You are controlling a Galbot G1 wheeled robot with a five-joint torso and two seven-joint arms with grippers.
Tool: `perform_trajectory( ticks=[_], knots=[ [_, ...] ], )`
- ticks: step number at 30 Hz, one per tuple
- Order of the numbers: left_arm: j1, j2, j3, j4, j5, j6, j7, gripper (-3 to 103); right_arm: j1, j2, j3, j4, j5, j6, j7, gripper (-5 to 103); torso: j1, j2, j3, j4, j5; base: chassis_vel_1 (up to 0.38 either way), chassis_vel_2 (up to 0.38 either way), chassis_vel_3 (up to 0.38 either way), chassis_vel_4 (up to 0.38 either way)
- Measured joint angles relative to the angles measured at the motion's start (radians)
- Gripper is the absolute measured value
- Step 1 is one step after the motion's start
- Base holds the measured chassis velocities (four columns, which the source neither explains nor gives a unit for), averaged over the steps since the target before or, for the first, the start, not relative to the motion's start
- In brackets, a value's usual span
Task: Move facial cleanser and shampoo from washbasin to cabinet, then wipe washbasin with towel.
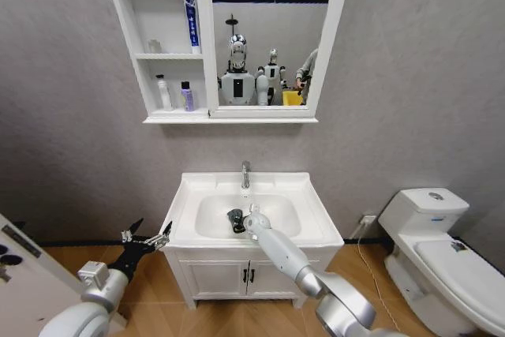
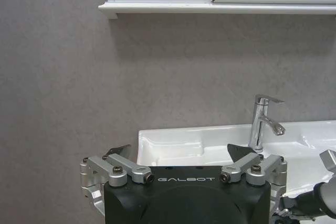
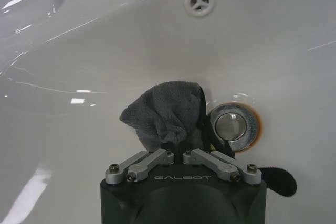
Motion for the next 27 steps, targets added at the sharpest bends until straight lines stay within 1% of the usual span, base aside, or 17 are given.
perform_trajectory(
  ticks=[1, 4, 5, 6, 8, 12, 13, 14, 15, 16, 17, 18, 20, 21, 23, 26, 27],
  knots=[
    [0.0, 0.0, 0.0, 0.0, 0.0, 0.0, 0.0, 100, 0.0, 0.0, 0.0, 0.0, 0.0, 0.0, 0.0, 3, 0.0, 0.0, 0.0, 0.0, 0.0, 0.0, 0.0, 0.0, 0.0],
    [0.0, 0.0, 0.0, 0.0, 0.0, 0.0, 0.0, 100, 0.0, -0.051, 0.011, -0.006, -0.027, 0.005, 0.024, 3, 0.0, 0.0, 0.0, -0.0002, -0.0002, 0.0, 0.0, 0.0, 0.0],
    [0.0, 0.0, 0.0, 0.0, 0.0, 0.0, 0.0, 100, 0.0, -0.051, 0.011, -0.006, -0.027, 0.005, 0.024, 3, 0.0, 0.0, 0.0, -0.0002, -0.0002, 0.0, 0.0, 0.0, 0.0],
    [0.0, 0.0, 0.0, 0.0, 0.0, 0.0, 0.0, 100, 0.0, -0.074, 0.016, -0.007, -0.035, 0.006, 0.03, 3, 0.0, 0.0, 0.0, -0.0003, -0.0001, 0.0, 0.0, 0.0, 0.0],
    [0.0, 0.0, 0.0, 0.0, 0.0, 0.0, 0.0, 100, -0.002, -0.097, 0.023, -0.006, -0.045, 0.008, 0.031, 3, 0.0, 0.0, 0.0, -0.0001, -0.0002, 0.0, 0.0, 0.0, 0.0],
    [0.0, 0.0, 0.0, 0.0, 0.0, 0.0, 0.0, 100, -0.01, -0.106, 0.025, 0.0, -0.053, 0.009, 0.029, 3, 0.0, 0.0, 0.0, -0.0003, -0.0003, 0.0, 0.0, 0.0, 0.0],
    [0.0, 0.0, 0.0, 0.0, 0.0, 0.0, 0.0, 100, -0.011, -0.099, 0.026, -0.001, -0.058, 0.009, 0.023, 3, 0.0, 0.0, 0.0, -0.0014, -0.0011, 0.0, 0.0, 0.0, 0.0],
    [0.0, 0.0, 0.0, 0.0, 0.0, 0.0, 0.0, 100, -0.011, -0.099, 0.026, -0.001, -0.058, 0.009, 0.023, 3, 0.0, 0.0, 0.0, -0.0014, -0.0011, 0.0, 0.0, 0.0, 0.0],
    [0.0, 0.0, 0.0, 0.0, 0.0, 0.0, 0.0, 100, -0.011, -0.086, 0.024, -0.008, -0.06, 0.009, 0.019, 3, 0.0, 0.0, 0.0, -0.0025, -0.0017, 0.0, 0.0, 0.0, 0.0],
    [0.0, 0.0, 0.0, 0.0, 0.0, 0.0, 0.0, 100, -0.003, -0.058, 0.014, -0.02, -0.048, 0.009, 0.012, 3, 0.0, 0.0, 0.0, -0.0024, -0.0012, 0.0, 0.0, 0.0, 0.0],
    [0.0, 0.0, 0.0, 0.0, 0.0, 0.0, 0.0, 100, -0.003, -0.058, 0.014, -0.02, -0.048, 0.009, 0.012, 3, 0.0, 0.0, 0.0, -0.0024, -0.0012, 0.0, 0.0, 0.0, 0.0],
    [0.0, 0.0, 0.0, 0.0, 0.0, 0.0, 0.0, 100, 0.007, -0.027, 0.004, -0.036, -0.023, 0.005, 0.013, 3, 0.0, 0.0, 0.0, -0.0016, -0.0009, 0.0, 0.0, 0.0, 0.0],
    [0.0, 0.0, 0.0, 0.0, 0.0, 0.0, 0.0, 100, 0.024, 0.021, -0.006, -0.06, 0.005, -0.002, 0.015, 3, 0.0, 0.0, 0.0, -0.0013, -0.001, 0.0, 0.0, 0.0, 0.0],
    [0.0, 0.0, 0.0, 0.0, 0.0, 0.0, 0.0, 100, 0.024, 0.021, -0.006, -0.06, 0.005, -0.002, 0.015, 3, 0.0, 0.0, 0.0, -0.0013, -0.001, 0.0, 0.0, 0.0, 0.0],
    [0.0, 0.0, 0.0, 0.0, 0.0, 0.0, 0.0, 100, 0.043, 0.072, -0.026, -0.072, 0.027, -0.011, 0.017, 3, 0.0, 0.0, 0.0, -0.0002, -0.0005, 0.0, 0.0, 0.0, 0.0],
    [0.0, 0.0, 0.0, 0.0, 0.0, 0.0, 0.0, 100, 0.05, 0.084, -0.039, -0.069, 0.036, -0.014, 0.017, 3, 0.0, 0.0, 0.0, 0.0001, -0.0005, 0.0, 0.0, 0.0, 0.0],
    [0.0, 0.0, 0.0, 0.0, 0.0, 0.0, 0.0, 100, 0.055, 0.087, -0.047, -0.055, 0.054, -0.016, 0.017, 3, 0.0, 0.0, 0.0, -0.0002, -0.0006, 0.0, 0.0, 0.0, 0.0]
  ],
)
